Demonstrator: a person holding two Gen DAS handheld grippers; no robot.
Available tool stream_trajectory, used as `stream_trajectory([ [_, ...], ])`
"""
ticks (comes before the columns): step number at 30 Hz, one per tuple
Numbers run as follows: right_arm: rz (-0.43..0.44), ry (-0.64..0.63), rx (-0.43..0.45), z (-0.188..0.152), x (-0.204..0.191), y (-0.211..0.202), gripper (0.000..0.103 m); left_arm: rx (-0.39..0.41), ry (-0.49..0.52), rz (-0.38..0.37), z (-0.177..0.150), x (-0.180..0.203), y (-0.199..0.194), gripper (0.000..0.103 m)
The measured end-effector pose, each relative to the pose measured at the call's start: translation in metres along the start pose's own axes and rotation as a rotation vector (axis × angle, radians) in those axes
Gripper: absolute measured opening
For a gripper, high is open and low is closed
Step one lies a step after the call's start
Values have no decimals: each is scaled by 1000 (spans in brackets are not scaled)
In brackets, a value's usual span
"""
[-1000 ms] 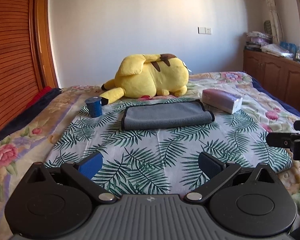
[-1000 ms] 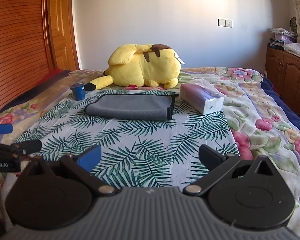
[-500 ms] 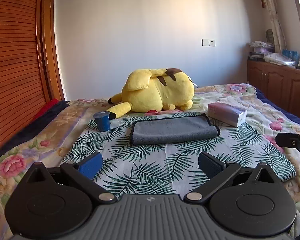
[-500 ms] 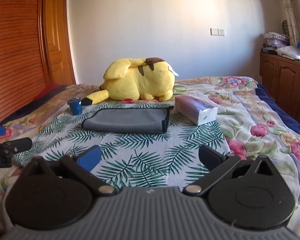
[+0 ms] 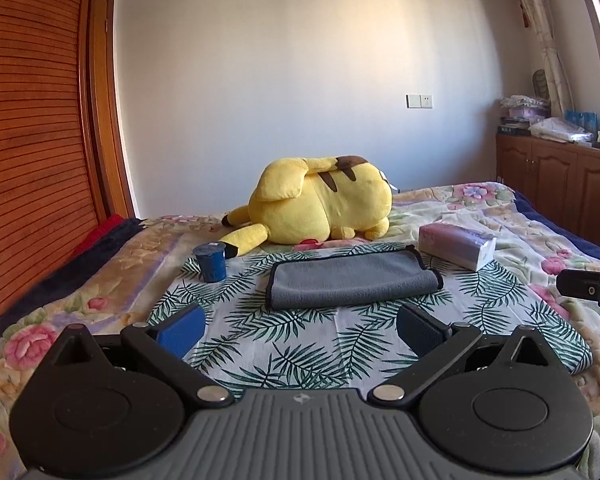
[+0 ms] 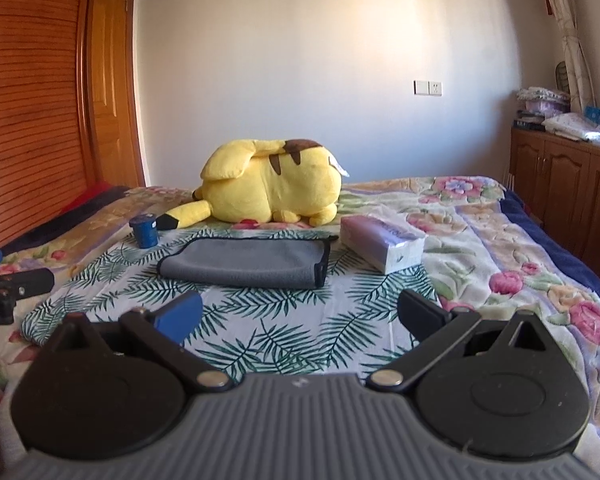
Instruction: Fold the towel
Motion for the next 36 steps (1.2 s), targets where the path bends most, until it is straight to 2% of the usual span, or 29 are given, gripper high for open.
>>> stream_trajectory([
  [16,-25,-7,95,12,4,-10,103,62,-13,12,12,-6,-6,103],
  [36,-35,-4,95,11,7,-9,103,57,-6,12,7,-5,-8,103],
])
Point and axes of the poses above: each gripper's, at about its wrist camera, not at the fingertips, and y roughly the way its jaws point, x to its right, z to its top, the point moved 7 cm from there along y, roughly the way its jaws point, and after that the axes turned 13 degrees about x, right-handed, at the moved point
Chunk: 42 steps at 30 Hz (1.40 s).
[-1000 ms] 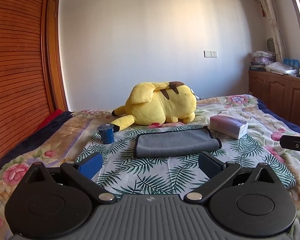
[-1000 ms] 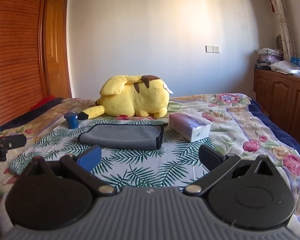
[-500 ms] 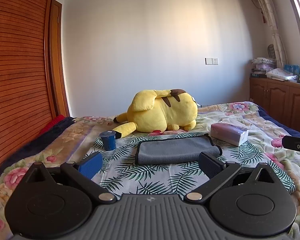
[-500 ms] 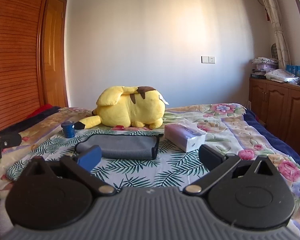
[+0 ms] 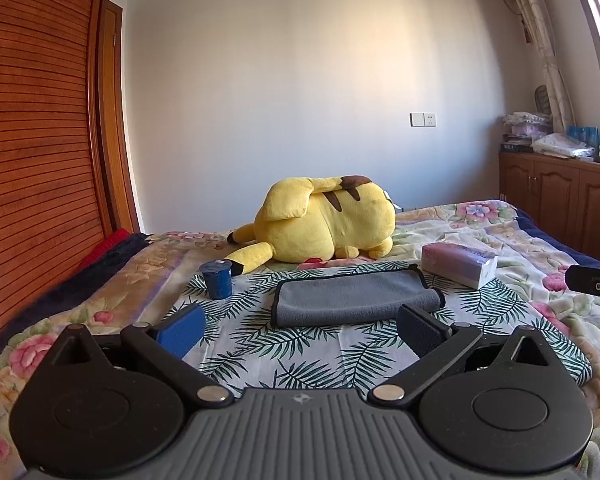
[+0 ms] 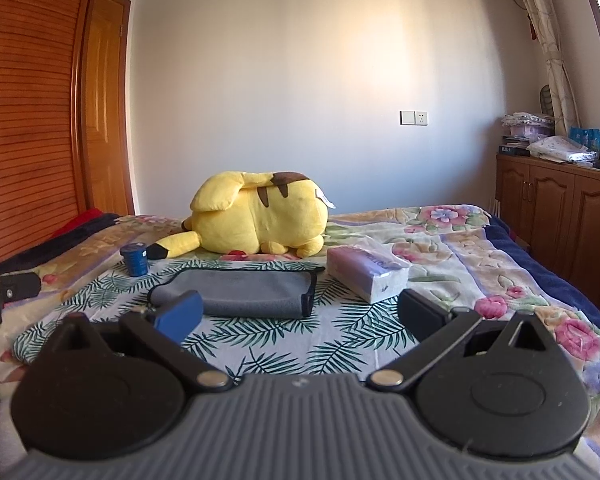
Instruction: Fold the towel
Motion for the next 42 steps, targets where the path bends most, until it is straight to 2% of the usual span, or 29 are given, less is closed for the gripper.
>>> stream_trajectory([
  [42,1,-3,4,1,-1,-1,103,-10,4,3,-4,-2,2,103],
])
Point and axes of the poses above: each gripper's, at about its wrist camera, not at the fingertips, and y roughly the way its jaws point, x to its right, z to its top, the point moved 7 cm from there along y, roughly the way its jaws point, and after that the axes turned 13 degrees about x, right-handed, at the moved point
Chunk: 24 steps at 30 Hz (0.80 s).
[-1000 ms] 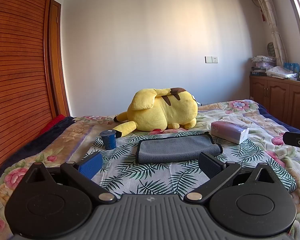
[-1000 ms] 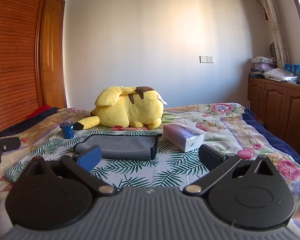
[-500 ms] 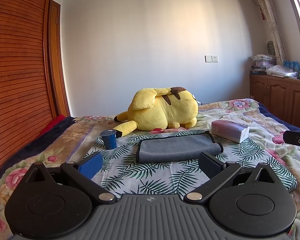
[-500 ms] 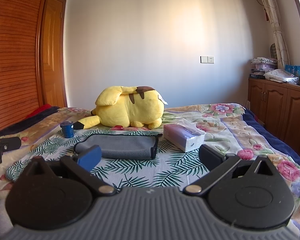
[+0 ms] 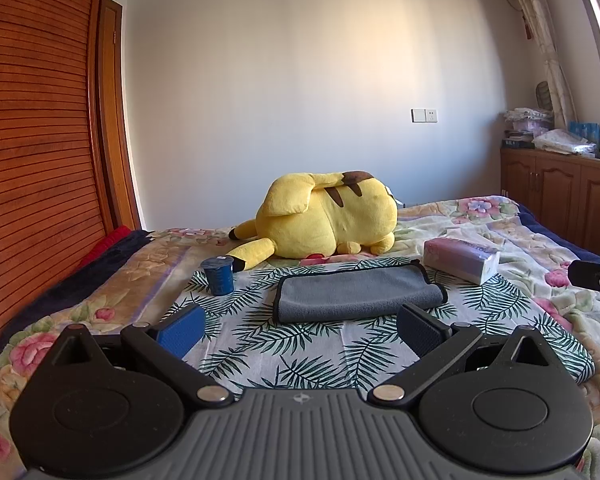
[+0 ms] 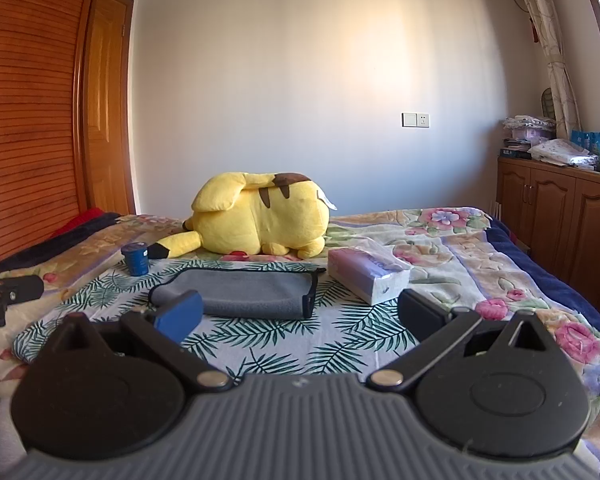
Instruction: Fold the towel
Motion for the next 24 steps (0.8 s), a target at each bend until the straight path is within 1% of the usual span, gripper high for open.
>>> stream_trajectory([
  [24,0,-1,1,0,-1,0,103,-4,3,-3,-2,0,-1,103],
])
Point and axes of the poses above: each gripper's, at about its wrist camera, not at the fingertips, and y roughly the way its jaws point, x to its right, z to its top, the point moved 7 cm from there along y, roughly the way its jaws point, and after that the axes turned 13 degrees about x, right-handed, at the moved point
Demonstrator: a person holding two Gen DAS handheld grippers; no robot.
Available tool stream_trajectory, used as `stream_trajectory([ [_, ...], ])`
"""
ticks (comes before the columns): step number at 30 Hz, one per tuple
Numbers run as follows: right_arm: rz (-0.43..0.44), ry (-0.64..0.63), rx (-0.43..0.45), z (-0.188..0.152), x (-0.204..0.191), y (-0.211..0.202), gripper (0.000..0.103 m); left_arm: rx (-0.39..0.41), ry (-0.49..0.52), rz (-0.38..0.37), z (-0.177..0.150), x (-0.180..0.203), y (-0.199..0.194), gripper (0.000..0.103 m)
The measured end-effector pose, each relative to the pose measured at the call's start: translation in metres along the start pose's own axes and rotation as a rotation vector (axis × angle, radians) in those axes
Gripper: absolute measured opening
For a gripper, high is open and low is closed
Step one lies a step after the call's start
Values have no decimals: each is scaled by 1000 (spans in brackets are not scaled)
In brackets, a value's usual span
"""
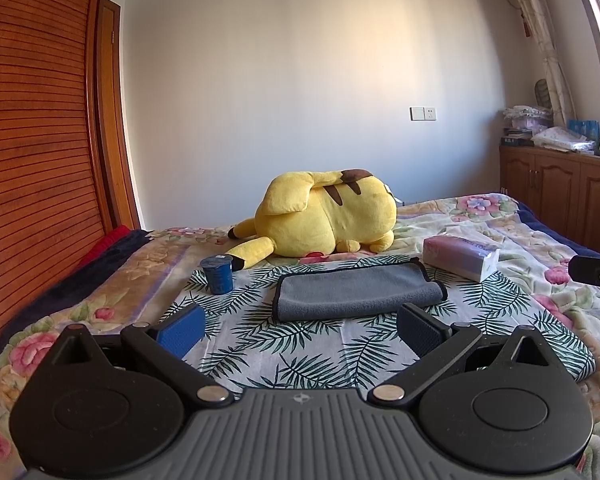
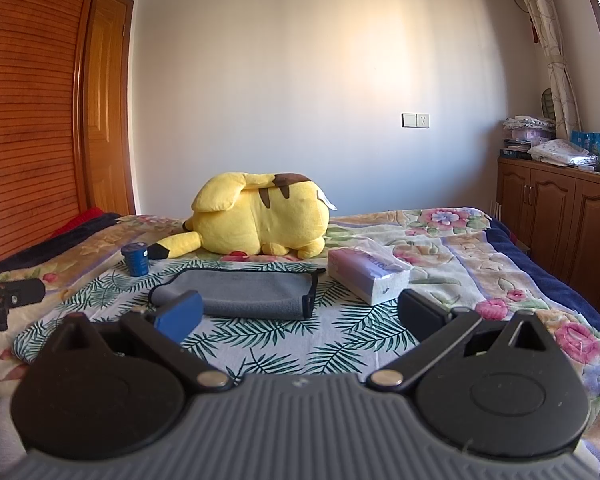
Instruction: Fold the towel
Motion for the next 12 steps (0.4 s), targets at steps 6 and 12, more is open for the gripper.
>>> stream_trajectory([
  [6,0,0,0,0,0,0,103,0,2,1,0,0,0,103],
  [12,0,0,0,0,0,0,103,0,5,-1,0,0,0,103],
])
Point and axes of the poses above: each gripper's, at about its wrist camera, not at the fingertips, and y roughly the way its jaws point, x to its right, z to its top, the point moved 7 cm from there along y, roughly the way its jaws point, and after that the axes turned 13 degrees about x, right-handed, at the moved point
